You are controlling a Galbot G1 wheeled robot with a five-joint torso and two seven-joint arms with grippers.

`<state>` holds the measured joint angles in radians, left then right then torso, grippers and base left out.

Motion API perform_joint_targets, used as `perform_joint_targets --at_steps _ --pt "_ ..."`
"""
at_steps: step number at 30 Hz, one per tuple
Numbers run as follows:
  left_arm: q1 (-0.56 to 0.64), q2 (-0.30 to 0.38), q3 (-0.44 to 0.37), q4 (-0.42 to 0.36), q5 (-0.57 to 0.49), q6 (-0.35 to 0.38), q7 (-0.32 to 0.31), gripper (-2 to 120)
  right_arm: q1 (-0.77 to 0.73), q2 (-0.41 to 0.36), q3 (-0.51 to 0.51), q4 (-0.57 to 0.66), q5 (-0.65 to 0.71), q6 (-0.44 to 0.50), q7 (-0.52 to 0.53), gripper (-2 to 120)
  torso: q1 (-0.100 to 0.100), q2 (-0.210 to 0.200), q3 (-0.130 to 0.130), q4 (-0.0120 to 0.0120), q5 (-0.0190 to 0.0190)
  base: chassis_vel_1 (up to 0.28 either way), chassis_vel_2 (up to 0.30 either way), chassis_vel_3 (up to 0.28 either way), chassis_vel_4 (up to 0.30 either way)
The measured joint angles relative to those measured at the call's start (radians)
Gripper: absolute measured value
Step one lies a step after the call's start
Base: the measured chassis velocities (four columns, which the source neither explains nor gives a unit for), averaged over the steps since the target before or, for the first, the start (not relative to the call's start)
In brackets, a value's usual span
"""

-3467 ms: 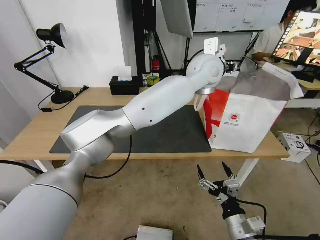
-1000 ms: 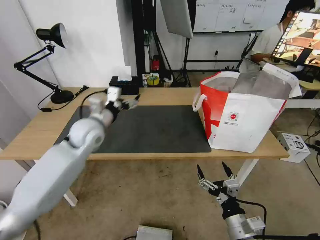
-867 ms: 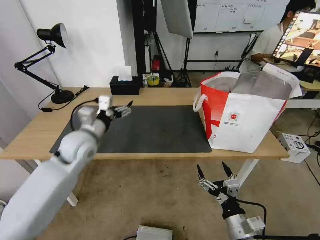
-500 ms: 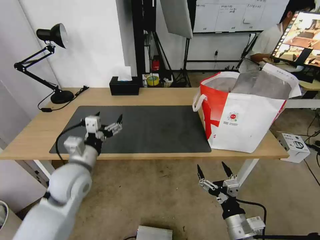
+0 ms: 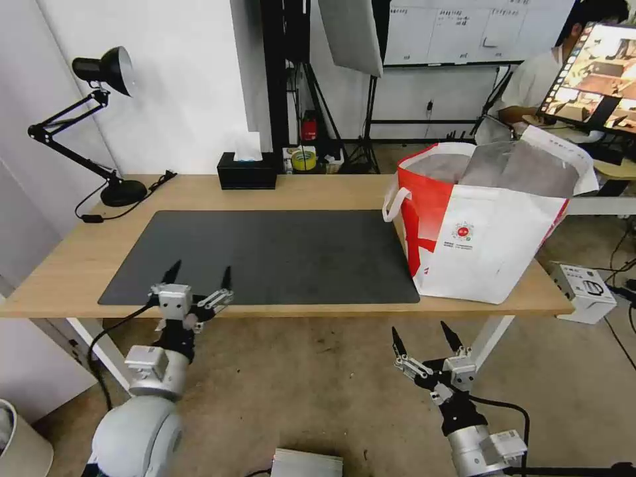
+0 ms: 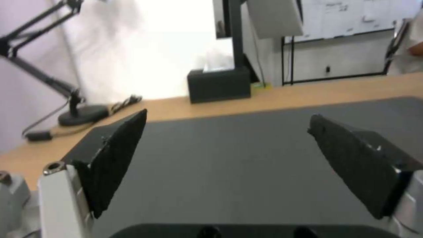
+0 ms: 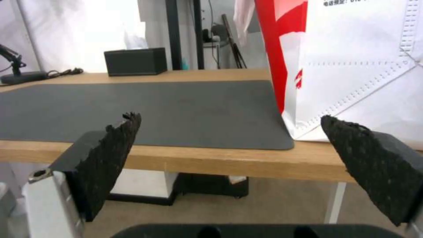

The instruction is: Pick up the trash from the table and place it into the takeout bag.

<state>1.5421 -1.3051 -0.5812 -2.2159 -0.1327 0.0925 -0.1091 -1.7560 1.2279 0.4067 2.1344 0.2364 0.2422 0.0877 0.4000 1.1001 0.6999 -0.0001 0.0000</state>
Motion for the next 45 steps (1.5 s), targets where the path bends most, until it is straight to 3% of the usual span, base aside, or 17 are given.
perform_joint_targets --at_steps 8,13,18,28,36,45 --pt "0.106 -0.069 -0.02 -0.02 -0.006 -0.064 0.053 100 0.0 0.0 0.0 0.0 0.0 0.0 0.0 100 0.0 0.0 0.0 0.0001 0.0 0.0 0.0 0.0 0.0" --pt "0.141 -0.1 -0.044 -0.014 -0.019 -0.133 0.151 100 0.0 0.0 0.0 0.0 0.0 0.0 0.0 100 0.0 0.0 0.0 0.0001 0.0 0.0 0.0 0.0 0.0" --pt "0.18 -0.125 -0.074 0.011 -0.044 -0.185 0.201 100 0.0 0.0 0.0 0.0 0.0 0.0 0.0 100 0.0 0.0 0.0 0.0001 0.0 0.0 0.0 0.0 0.0" --pt "0.203 -0.135 -0.123 0.053 -0.028 -0.288 0.252 100 0.0 0.0 0.0 0.0 0.0 0.0 0.0 100 0.0 0.0 0.0 0.0001 -0.0001 0.0 0.0 0.0 0.0" --pt "0.215 -0.129 -0.144 0.052 -0.025 -0.296 0.298 100 0.0 0.0 0.0 0.0 0.0 0.0 0.0 100 0.0 0.0 0.0 0.0001 -0.0001 0.0 0.0 0.0 0.0" --pt "0.212 -0.133 -0.141 0.059 -0.022 -0.303 0.302 100 0.0 0.0 0.0 0.0 0.0 0.0 0.0 100 0.0 0.0 0.0 0.0001 0.0 0.0 0.0 0.0 0.0"
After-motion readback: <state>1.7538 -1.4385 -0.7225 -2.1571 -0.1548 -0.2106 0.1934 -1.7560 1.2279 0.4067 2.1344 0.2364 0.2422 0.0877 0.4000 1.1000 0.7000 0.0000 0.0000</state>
